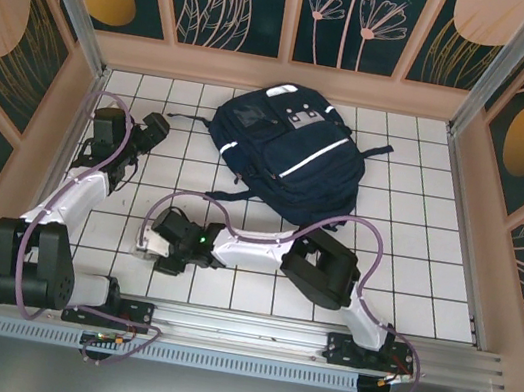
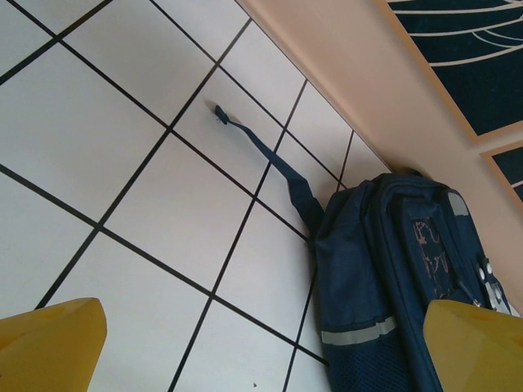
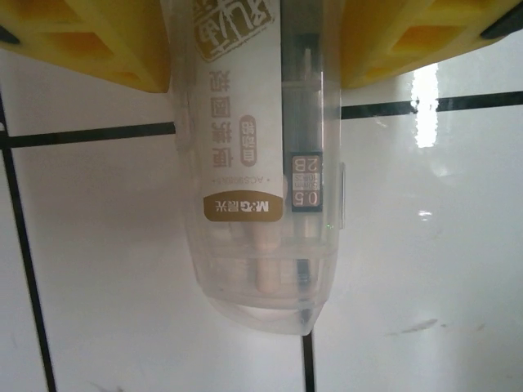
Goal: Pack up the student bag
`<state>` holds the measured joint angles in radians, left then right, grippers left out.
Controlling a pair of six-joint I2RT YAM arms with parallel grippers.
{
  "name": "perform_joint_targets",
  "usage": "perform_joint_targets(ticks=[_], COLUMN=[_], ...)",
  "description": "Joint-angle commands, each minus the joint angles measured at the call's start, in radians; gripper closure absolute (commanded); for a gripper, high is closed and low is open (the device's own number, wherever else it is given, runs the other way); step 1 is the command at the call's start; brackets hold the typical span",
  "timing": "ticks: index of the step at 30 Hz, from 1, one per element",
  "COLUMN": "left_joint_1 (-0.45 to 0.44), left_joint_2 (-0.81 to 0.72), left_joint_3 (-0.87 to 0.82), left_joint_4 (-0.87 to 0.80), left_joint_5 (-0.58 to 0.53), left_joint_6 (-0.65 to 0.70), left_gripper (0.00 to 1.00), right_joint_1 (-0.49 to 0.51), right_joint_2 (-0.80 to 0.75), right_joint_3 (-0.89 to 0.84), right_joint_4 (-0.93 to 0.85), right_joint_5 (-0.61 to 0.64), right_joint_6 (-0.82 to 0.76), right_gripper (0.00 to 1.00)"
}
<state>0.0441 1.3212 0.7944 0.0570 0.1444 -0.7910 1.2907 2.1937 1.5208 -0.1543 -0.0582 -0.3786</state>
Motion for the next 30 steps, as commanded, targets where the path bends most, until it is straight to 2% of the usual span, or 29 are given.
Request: perform_joint_targets(ticks=[1,5,10,15,19,25,30], left_joint_1=[0.005,0.005,0.005,-0.004,-0.064,-0.228,-0.421], left_joint_2=[0.005,-0.02,-0.04,-0.036,-0.029,0.059,0.19], left_joint_3=[0.024,0.05,0.069,0.063,0.08,0.17,0.313], left_joint_4=[0.026,0.016,0.043,0.096,0.097,0.067,-0.032], left_joint_5=[0.023,0.02,0.068,0.14,0.123,0.075,-0.021], left_joint_6=[-0.014,0.002,-0.003,-0.044,-0.027,0.041,0.179], left_gripper=[0.01,0.01,0.01,0.01,0.01,0.03,0.07], right_joint_1=[-0.036,-0.099,-0.235,-0.362,-0.44,-0.563,-0.711], right_joint_2=[-0.03,-0.107,-0.276,-0.448,-0.564,-0.705,-0.835], right_joint_3=[0.006,-0.028,-0.161,-0.314,-0.4,-0.489,-0.589], right_joint_4=[0.012,0.02,0.106,0.218,0.249,0.202,0.153], right_joint_5=[-0.04,-0.104,-0.267,-0.33,-0.287,-0.125,-0.024], right_joint_6=[0.047,0.133,0.3,0.43,0.479,0.558,0.68], right_gripper=[0.44,0.47,0.6,0.68,0.69,0.69,0.68])
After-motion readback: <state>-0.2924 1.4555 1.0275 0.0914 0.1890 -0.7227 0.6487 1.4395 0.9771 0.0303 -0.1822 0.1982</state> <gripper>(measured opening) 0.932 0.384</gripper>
